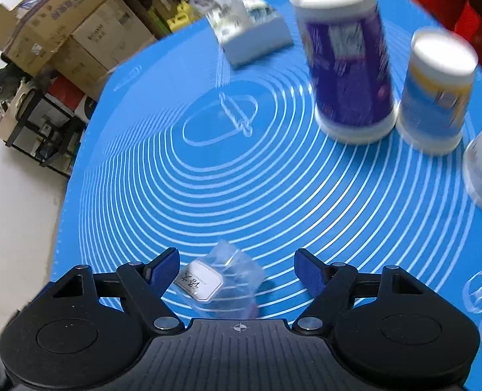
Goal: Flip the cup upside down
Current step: 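Grasp the clear cup with the right tool fingers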
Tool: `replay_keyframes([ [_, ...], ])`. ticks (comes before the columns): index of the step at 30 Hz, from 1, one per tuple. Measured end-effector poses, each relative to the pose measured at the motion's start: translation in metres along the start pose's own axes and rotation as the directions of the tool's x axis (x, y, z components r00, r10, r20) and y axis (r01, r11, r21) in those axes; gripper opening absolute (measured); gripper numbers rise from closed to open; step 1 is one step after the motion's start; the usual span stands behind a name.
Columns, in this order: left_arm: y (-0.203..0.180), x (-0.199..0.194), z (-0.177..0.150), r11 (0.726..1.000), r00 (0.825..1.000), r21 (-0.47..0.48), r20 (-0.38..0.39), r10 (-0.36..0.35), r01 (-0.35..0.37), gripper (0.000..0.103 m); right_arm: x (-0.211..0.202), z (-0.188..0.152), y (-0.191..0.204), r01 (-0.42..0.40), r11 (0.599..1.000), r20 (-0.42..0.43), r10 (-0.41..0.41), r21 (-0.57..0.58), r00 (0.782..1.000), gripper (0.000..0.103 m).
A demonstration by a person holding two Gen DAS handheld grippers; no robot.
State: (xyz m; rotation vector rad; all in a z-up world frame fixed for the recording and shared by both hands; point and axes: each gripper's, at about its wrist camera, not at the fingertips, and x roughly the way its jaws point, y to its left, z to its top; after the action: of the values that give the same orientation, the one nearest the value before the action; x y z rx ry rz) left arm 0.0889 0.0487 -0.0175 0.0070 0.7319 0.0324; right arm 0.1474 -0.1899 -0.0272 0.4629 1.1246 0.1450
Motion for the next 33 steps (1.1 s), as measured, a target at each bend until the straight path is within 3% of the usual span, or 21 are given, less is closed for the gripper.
replay_keyframes([
  [8,0.003,0.003,-0.003,1.000,1.000,-0.009,-0.006,-0.017,0.017,0.097,0.020,0.000,-0.004,-0.076,0.992,-0.061,0.082,0.102,0.995,0.075],
  [13,0.004,0.002,-0.004,0.999,0.999,-0.021,-0.009,-0.031,0.030,0.097,0.022,0.000,-0.007,-0.122,0.980,-0.063,0.133,0.157,0.989,0.065],
  [21,0.003,0.001,-0.003,0.999,0.999,-0.028,-0.009,-0.038,0.037,0.097,0.017,-0.008,-0.004,-0.127,0.985,-0.017,0.130,0.118,0.991,0.064],
  [25,0.004,0.001,-0.003,0.999,0.999,-0.029,-0.010,-0.037,0.037,0.097,0.006,-0.011,-0.014,-0.117,0.987,0.048,0.113,0.105,0.992,0.062],
  [28,0.003,0.001,-0.004,0.999,0.999,-0.032,-0.010,-0.037,0.036,0.097,-0.005,-0.009,-0.013,-0.040,0.999,0.168,0.035,0.026,0.985,0.062],
  [31,0.000,0.001,-0.004,0.999,0.999,-0.031,-0.010,-0.040,0.039,0.097,-0.009,-0.015,-0.004,0.132,0.983,0.335,-0.082,-0.129,0.938,0.062],
  [33,-0.003,0.002,-0.005,0.999,0.999,-0.024,-0.010,-0.043,0.043,0.097,-0.010,-0.022,0.000,0.217,0.954,0.418,-0.113,-0.209,0.901,0.062],
])
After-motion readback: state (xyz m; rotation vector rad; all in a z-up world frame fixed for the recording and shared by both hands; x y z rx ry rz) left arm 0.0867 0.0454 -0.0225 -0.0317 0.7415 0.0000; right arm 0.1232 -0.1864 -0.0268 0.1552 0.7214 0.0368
